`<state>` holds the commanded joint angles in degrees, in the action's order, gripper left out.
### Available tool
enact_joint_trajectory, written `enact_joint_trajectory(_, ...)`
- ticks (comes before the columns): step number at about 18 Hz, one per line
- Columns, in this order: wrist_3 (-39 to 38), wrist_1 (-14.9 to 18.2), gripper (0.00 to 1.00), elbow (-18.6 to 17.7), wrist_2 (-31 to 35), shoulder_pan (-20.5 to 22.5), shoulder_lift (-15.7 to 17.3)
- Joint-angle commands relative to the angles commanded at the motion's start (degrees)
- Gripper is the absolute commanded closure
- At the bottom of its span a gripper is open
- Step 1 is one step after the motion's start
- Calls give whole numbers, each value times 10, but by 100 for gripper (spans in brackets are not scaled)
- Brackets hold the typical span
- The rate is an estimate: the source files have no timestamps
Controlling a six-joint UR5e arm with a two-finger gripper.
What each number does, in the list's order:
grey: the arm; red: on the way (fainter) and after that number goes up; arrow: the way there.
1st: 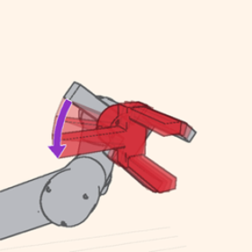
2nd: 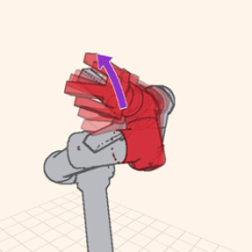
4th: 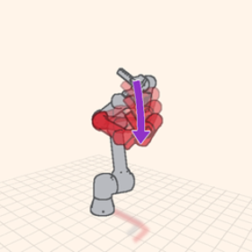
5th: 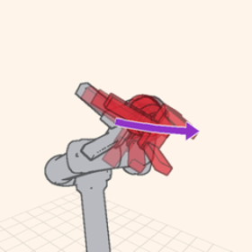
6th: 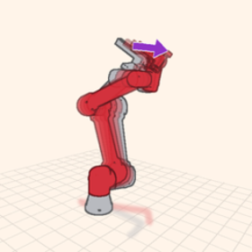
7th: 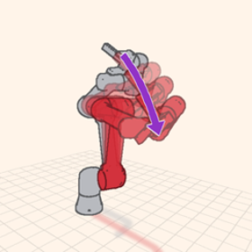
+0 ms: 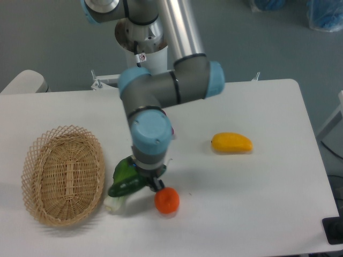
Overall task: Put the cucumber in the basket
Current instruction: 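Carry the held green cucumber with the gripper toward the wicker basket, then lower the cucumber into the basket and open the gripper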
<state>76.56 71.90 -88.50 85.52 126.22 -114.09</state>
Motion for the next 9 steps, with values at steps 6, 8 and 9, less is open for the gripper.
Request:
enact_joint_trajectory(6, -106, -49, 79, 0, 6, -84, -15)
enact_joint_trajectory(8, -166, -56, 79, -1, 9, -102, -27)
enact_joint_trajectory(9, -197, -58, 79, -1, 9, -109, -33)
